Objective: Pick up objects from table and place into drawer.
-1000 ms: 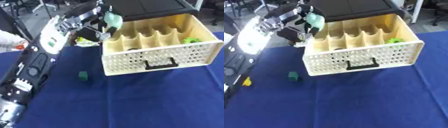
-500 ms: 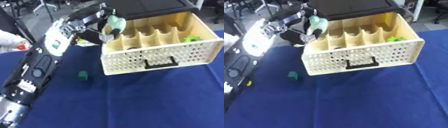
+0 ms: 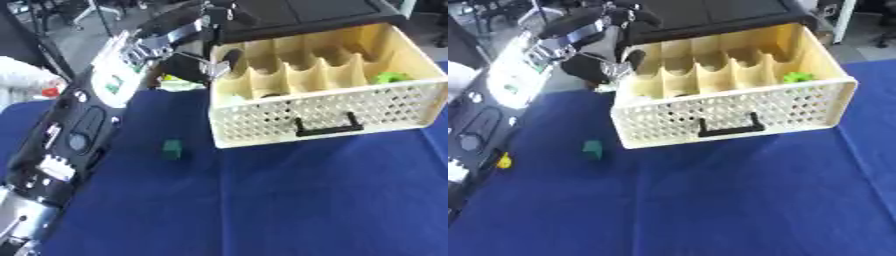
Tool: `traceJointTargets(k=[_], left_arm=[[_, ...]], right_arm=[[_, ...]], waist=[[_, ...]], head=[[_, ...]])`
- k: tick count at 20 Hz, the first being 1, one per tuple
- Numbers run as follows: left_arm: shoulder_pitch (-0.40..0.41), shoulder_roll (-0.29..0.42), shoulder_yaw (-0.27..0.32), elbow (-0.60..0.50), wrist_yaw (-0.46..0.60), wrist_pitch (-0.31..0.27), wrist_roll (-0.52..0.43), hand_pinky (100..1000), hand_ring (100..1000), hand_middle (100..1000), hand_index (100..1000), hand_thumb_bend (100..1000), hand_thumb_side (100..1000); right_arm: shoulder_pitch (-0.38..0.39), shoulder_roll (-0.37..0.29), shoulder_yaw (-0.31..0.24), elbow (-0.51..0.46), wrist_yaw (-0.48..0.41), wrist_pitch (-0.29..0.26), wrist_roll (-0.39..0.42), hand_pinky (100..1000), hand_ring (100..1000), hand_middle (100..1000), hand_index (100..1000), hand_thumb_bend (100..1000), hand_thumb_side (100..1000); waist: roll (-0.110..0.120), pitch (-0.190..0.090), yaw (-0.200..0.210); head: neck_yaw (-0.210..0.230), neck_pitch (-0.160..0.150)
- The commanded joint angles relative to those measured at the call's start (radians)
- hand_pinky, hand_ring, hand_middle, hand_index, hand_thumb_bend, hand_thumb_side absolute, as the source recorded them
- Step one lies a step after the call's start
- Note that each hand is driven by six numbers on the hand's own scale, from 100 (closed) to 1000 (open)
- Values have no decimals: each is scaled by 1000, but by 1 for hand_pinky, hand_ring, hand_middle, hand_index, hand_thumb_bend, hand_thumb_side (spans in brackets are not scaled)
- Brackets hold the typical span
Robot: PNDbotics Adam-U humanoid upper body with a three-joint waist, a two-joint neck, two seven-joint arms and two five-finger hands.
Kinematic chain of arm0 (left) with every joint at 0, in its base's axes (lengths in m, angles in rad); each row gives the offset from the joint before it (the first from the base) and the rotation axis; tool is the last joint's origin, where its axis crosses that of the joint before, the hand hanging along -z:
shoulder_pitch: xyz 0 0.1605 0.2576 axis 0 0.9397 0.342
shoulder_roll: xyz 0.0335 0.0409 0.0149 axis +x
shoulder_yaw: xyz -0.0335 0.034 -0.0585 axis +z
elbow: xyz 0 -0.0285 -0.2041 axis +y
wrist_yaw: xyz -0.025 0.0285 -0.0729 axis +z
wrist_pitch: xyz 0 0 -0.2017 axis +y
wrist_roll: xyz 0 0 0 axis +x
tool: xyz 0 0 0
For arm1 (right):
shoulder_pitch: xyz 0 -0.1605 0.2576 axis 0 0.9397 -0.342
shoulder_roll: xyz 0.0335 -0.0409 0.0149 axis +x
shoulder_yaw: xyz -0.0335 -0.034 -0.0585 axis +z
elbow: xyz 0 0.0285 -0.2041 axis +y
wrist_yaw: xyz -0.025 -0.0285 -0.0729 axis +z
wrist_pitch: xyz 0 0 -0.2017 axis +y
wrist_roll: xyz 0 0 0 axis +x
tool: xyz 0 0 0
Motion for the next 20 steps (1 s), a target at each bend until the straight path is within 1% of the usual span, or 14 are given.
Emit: traceJointTargets(k=[1, 2, 3, 4, 5, 6, 7, 8, 10, 13, 16, 20], left_arm=[[-22, 30, 12, -30, 29, -153, -145, 784, 830, 759, 893, 100, 450], [-22, 30, 12, -38, 40, -148, -142, 757, 806, 735, 884, 100, 400], [-21, 31, 15, -50, 52, -140, -133, 743, 790, 717, 877, 100, 375], [-18, 32, 18, -63, 65, -131, -125, 659, 722, 631, 847, 100, 356], [-13, 30, 30, -81, 79, -118, -113, 649, 715, 625, 846, 100, 367], [-6, 27, 46, -102, 94, -104, -100, 593, 672, 581, 834, 100, 400], [2, 25, 67, -126, 110, -89, -85, 563, 649, 554, 819, 100, 372], [9, 24, 90, -149, 124, -74, -70, 544, 638, 537, 816, 100, 415], [30, 24, 137, -197, 154, -45, -40, 521, 624, 526, 811, 100, 489], [84, 55, 191, -266, 199, 0, 4, 528, 633, 538, 817, 100, 554], [152, 112, 193, -337, 243, 44, 48, 534, 645, 556, 826, 100, 586], [248, 181, 177, -432, 302, 103, 107, 532, 646, 559, 828, 100, 618]], right_arm=[[-8, -11, -13, -14, -8, 2, -2, 787, 570, 440, 620, 100, 1000], [-7, -11, -13, -14, -8, 3, -3, 787, 570, 440, 620, 100, 1000], [-5, -10, -13, -14, -8, 4, -3, 787, 570, 440, 620, 100, 1000], [-3, -9, -13, -14, -8, 4, -3, 788, 572, 441, 623, 100, 1000], [-1, -10, -13, -14, -7, 5, -2, 788, 572, 441, 623, 100, 1000], [0, -12, -13, -14, -4, 5, 0, 786, 574, 443, 626, 100, 1000], [1, -14, -14, -14, -1, 3, 2, 783, 577, 446, 630, 100, 1000], [0, -17, -15, -14, 3, 0, 5, 786, 587, 456, 641, 100, 1000], [-6, -32, -16, -14, 25, -10, 23, 791, 609, 475, 664, 100, 1000], [-30, -80, 7, -14, 67, -33, 65, 799, 668, 527, 711, 100, 1000], [-70, -148, 53, -14, 111, -44, 109, 796, 714, 594, 755, 100, 1000], [-119, -243, 136, -14, 170, -23, 167, 781, 744, 678, 795, 100, 1000]], waist=[[-11, -33, 2], [-12, -34, 3], [-12, -36, 4], [-14, -37, 6], [-16, -39, 10], [-20, -41, 13], [-24, -44, 17], [-28, -46, 19], [-34, -51, 22], [-48, -62, 29], [-66, -77, 41], [-94, -94, 66]], head=[[3, 7], [3, 9], [2, 12], [2, 16], [1, 21], [-1, 27], [-4, 34], [-6, 41], [-10, 51], [-23, 67], [-26, 81], [-32, 95]])
